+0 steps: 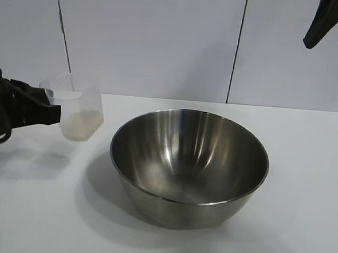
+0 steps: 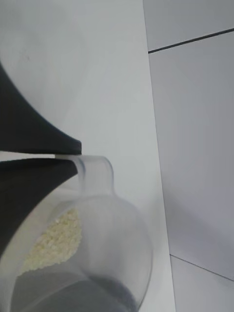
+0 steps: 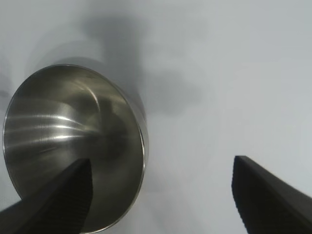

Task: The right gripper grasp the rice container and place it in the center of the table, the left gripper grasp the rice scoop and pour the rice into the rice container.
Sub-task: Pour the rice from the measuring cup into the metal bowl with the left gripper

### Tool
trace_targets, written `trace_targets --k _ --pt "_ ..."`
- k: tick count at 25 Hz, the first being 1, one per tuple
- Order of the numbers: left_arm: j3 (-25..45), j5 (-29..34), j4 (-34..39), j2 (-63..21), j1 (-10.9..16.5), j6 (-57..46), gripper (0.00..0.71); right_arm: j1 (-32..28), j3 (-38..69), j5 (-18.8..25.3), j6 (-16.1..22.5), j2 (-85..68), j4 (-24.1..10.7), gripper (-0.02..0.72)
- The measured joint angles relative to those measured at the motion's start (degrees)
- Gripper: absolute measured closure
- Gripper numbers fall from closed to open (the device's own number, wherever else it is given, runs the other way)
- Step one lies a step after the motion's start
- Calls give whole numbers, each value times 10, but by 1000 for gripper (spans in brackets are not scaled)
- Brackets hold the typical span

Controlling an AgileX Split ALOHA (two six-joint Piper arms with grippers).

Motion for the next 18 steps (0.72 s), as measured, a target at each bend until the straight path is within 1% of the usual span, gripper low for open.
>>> trace_targets --k 3,5,8,11,13,16,18 --pt "-38 89 57 -36 -1 2 701 0 0 0 0 0 0 156" --pt "-67 148 108 -53 -1 -16 701 0 0 0 0 0 0 156" --pt "-104 207 184 -65 -1 -69 701 0 0 0 0 0 0 156" --pt "-128 231 258 -66 -5 -133 701 0 0 -5 0 0 0 156" --pt "-141 241 304 -66 -14 -164 701 0 0 -10 0 0 0 156" --pt "-164 251 349 -66 -32 -190 701 0 0 -12 0 0 0 156" --pt "-179 258 367 -66 -46 -194 701 0 0 -13 0 0 0 156"
